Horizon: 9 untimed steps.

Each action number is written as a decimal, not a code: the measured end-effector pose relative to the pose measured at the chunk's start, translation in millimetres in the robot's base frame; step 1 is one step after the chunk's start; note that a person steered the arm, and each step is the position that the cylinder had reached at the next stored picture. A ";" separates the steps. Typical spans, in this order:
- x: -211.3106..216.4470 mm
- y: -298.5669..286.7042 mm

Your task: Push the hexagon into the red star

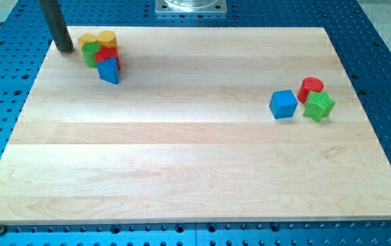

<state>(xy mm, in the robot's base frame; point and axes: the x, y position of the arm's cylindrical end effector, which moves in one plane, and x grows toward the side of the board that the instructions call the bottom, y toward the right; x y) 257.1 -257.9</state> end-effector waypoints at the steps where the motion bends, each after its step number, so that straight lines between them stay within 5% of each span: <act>1: 0.0 20.3; 4: -65.3 55.2; 9: -53.1 77.8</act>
<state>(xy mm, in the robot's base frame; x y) 204.0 -180.1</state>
